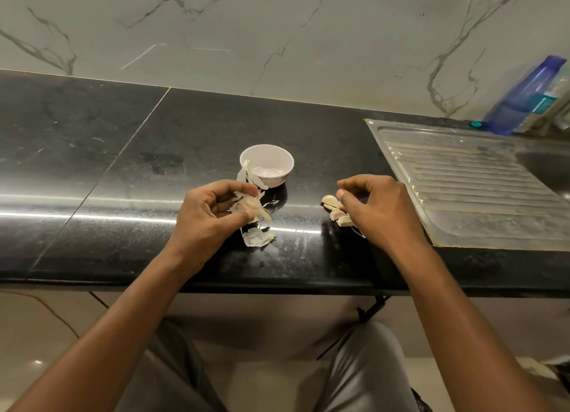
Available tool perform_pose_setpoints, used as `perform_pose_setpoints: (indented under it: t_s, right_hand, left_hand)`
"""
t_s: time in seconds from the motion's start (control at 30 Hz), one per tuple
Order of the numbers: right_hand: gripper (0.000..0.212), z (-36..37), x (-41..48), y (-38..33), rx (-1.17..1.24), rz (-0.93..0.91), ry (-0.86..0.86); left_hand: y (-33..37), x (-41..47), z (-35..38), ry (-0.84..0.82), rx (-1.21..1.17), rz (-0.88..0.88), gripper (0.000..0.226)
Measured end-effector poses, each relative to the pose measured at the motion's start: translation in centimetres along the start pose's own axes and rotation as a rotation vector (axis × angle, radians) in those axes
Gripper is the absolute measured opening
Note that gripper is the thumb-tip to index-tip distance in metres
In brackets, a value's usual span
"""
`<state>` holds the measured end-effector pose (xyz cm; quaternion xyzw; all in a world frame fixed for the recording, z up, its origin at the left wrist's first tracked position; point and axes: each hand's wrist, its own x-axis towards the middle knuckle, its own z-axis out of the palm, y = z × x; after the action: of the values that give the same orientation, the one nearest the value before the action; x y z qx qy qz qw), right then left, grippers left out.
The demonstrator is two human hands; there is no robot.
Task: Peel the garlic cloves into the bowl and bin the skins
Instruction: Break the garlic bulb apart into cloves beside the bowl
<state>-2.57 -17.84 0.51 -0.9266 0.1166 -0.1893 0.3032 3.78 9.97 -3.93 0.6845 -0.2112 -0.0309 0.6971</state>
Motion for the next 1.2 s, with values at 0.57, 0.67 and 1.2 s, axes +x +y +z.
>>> perform_pose_setpoints:
  t_s: [0.57, 0.67, 1.2]
  right_hand:
    - [0.013, 5.5, -1.6, -5.6, 0.29, -0.259, -0.32]
    - [0.009, 5.7, -1.4, -5.5, 0.237, -0.278, -0.32]
    - [0.016, 2.4, -0.1, -3.1, 0.186, -0.194, -0.183]
  left_hand:
    - [0.3, -0.3, 0.1, -0.105, -0.026, -0.019, 0.051]
    - [0.3, -0.2, 0.1, -0.095, -0.013, -0.014, 0.05]
    - [0.2, 0.0, 0.3, 0.011, -0.025, -0.001, 0.046]
